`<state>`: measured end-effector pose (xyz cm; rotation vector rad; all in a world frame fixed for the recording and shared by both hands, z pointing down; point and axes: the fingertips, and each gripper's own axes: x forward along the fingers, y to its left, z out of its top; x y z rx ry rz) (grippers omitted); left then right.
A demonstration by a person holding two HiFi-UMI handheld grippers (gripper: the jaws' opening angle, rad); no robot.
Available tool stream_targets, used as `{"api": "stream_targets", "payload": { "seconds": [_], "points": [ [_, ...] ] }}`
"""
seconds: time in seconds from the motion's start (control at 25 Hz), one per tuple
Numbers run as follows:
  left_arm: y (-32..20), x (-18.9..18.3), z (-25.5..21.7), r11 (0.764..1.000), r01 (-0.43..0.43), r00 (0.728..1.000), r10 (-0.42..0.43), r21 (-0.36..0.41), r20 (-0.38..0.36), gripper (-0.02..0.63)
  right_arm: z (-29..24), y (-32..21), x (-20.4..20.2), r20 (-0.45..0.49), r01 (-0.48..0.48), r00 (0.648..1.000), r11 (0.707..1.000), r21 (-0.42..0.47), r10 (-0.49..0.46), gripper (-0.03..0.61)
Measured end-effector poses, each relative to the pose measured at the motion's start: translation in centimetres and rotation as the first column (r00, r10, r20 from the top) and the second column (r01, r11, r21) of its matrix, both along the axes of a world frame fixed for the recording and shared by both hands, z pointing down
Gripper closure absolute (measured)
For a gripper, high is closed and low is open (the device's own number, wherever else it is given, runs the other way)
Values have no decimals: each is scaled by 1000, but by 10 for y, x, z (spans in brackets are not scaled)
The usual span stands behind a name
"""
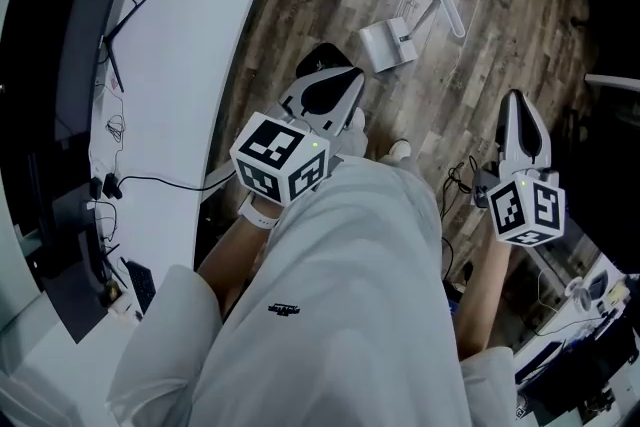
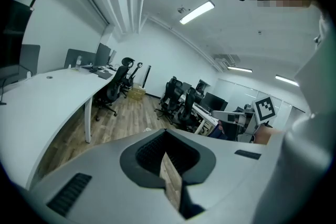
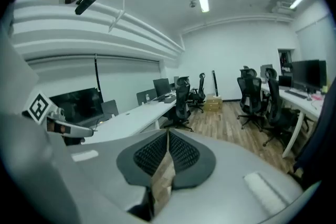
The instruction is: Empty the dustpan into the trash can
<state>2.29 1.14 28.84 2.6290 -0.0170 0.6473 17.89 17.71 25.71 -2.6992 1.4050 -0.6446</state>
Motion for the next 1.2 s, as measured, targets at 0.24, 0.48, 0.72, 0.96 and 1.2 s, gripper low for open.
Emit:
{"api": "stream_targets", "payload": {
  "seconds": [0.24, 0.48, 0.72, 0.96, 1.2],
  "points": [
    [2, 1, -35, 999, 5, 996, -1, 42, -86, 607, -27, 6, -14, -135, 53, 989, 998, -39, -58, 565],
    [-4, -3, -56, 995, 41, 988, -28, 89, -152, 607, -34, 0, -28, -182, 96, 978, 995, -31, -100, 565],
    [-9, -6, -64, 994, 48, 983, -29, 99, -182, 607, -38, -10, -32, -175, 82, 982, 996, 24, -77, 565],
    [-5, 0, -66, 993, 38, 982, -17, 107, -191, 607, -35, -18, -39, -178, 103, 979, 994, 23, -97, 565],
    [-10, -5, -64, 992, 24, 983, -1, 121, -186, 607, -32, -29, -48, -205, 131, 970, 991, -6, -129, 566]
  ]
}}
